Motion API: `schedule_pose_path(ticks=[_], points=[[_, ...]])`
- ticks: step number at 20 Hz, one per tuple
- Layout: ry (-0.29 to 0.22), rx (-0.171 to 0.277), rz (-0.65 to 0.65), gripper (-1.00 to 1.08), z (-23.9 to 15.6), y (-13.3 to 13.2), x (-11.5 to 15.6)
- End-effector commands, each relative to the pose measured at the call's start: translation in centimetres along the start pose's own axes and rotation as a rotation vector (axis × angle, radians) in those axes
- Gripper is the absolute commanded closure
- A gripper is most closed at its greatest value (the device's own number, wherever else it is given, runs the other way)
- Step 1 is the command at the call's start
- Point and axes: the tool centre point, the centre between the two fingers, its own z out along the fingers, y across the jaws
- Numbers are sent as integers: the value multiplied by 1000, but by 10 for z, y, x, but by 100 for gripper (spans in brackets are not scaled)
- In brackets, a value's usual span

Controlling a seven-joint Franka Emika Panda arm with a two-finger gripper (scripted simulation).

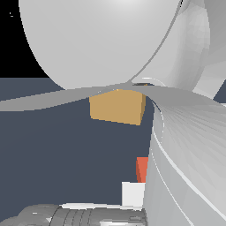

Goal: Insert the peg into the horizontal hole in a box.

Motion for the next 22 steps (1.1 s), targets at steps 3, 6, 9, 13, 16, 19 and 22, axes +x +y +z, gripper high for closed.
schedule_pose_path(ticks=[3,6,9,13,16,19,22], points=[[-1,-3,18,108,-10,-10,16],[-1,-4,33,108,-17,-19,30],[0,-4,50,108,-25,-29,45],[0,-4,75,108,-36,-43,68],[0,-4,96,108,-45,-55,88],[0,-4,120,108,-56,-67,110],[0,-4,146,108,-68,-79,135]])
